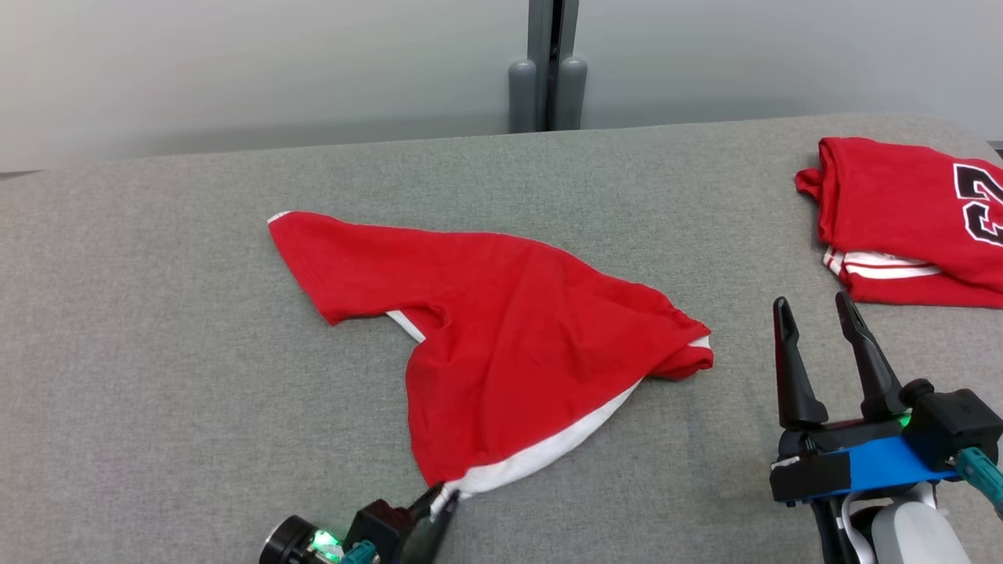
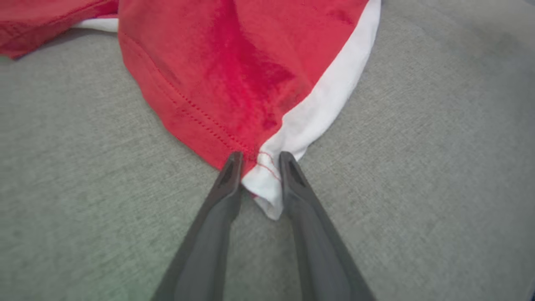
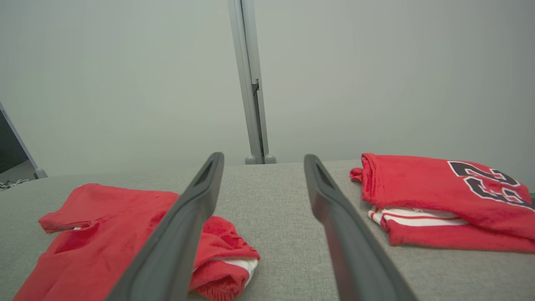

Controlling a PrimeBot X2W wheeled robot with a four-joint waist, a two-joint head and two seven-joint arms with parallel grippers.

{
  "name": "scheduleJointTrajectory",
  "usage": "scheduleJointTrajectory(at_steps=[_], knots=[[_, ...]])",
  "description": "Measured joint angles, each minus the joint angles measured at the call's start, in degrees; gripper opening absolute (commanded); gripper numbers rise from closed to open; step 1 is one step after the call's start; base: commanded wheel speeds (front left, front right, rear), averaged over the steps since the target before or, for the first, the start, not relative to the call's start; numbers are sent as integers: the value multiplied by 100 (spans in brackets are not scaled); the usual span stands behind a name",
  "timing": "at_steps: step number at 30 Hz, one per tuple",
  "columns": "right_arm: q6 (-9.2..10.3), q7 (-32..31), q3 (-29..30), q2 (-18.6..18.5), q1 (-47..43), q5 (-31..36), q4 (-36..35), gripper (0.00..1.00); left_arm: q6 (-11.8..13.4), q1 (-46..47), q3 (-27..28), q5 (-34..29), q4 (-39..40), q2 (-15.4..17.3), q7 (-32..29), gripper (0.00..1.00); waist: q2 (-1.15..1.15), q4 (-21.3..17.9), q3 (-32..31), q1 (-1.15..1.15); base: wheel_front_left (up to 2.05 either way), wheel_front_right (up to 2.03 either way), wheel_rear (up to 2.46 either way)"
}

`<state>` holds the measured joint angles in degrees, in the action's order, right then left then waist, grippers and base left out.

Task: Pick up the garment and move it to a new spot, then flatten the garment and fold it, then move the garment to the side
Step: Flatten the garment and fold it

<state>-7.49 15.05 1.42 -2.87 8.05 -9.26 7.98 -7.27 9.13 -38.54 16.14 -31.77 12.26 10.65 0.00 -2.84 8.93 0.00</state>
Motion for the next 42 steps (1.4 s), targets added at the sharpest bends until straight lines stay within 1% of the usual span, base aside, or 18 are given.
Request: scheduleJointTrajectory(at_steps=[4, 6, 14, 15, 19, 20, 21, 26, 27, 28, 29, 31, 32, 34, 36, 37, 38, 42], knots=[[0, 0, 20, 0, -7, 12, 0, 100, 25, 131, 63, 38, -203, -27, 126, 0, 0, 48, -26, 0, 0, 0, 0], [0, 0, 42, 0, -11, 13, -4, 100, 91, 200, 157, 73, -253, -12, 209, 0, 0, 86, -45, 0, 0, 0, 0], [0, 0, 141, -2, -112, 20, 21, 100, 305, 369, 643, 263, -233, 319, 363, 0, 0, 265, -101, 0, 0, 0, 0], [-1, 0, 142, -2, -118, 29, 35, 100, 344, 368, 735, 303, -227, 428, 375, 0, 0, 293, -102, 0, 0, 0, 0], [-1, 0, 131, -2, -117, 9, 93, 100, 369, 282, 812, 405, -235, 497, 391, 0, 0, 334, -98, 0, 0, 0, 0], [-1, 0, 116, -2, -117, 9, 110, 100, 369, 242, 821, 433, -207, 467, 393, 47, 0, 342, -99, 0, 0, 0, 0], [-1, 0, 105, -1, -117, 8, 123, 100, 369, 229, 828, 445, -142, 428, 409, 99, 0, 347, -105, 0, 0, 0, 0], [-1, 0, 112, -1, -114, -4, 142, 100, 388, 217, 1181, 503, 608, 244, 433, 100, 0, 372, -122, 0, 0, 0, 0], [-1, 0, 112, -1, -114, -4, 142, 100, 388, 217, 1181, 503, 608, 244, 433, 100, 0, 372, -122, 0, 0, 0, 0], [-1, 0, 126, -2, -113, 2, 141, 100, 397, 159, 1392, 503, 988, 170, 436, 100, 0, 374, -135, 0, 0, 0, 0], [-1, 0, 126, -2, -113, 2, 141, 100, 397, 159, 1392, 503, 988, 170, 436, 100, 0, 374, -135, 0, 0, 0, 0], [0, -1, 137, -2, -108, 4, 140, 100, 430, 4, 1752, 437, 1429, 82, 435, 100, 0, 371, -164, 0, 0, 0, 0], [0, -1, 137, -2, -108, 4, 140, 100, 430, 4, 1752, 437, 1429, 82, 435, 100, 0, 371, -164, 0, 0, 0, 0], [0, 0, 120, -3, -108, 4, 149, 100, 478, -65, 2148, 356, 1705, -23, 441, 100, 0, 348, -203, 0, 0, 0, 0], [0, 0, 111, -3, -108, 5, 157, 100, 494, -94, 2295, 334, 1774, -68, 441, 100, 0, 340, -221, 0, 0, 0, 0], [-1, 0, 83, -2, -109, 4, 164, 100, 494, -119, 2555, 267, 1890, -153, 441, 100, 0, 318, -250, 0, 0, 0, 0], [-1, 0, 83, -2, -109, 4, 164, 100, 494, -119, 2555, 267, 1890, -153, 441, 100, 0, 318, -250, 0, 0, 0, 0], [-1, 0, 75, -3, -115, 3, 183, 100, 488, -228, 3065, 130, 2014, -324, 442, 100, 0, 275, -318, 0, 0, 0, 0]])
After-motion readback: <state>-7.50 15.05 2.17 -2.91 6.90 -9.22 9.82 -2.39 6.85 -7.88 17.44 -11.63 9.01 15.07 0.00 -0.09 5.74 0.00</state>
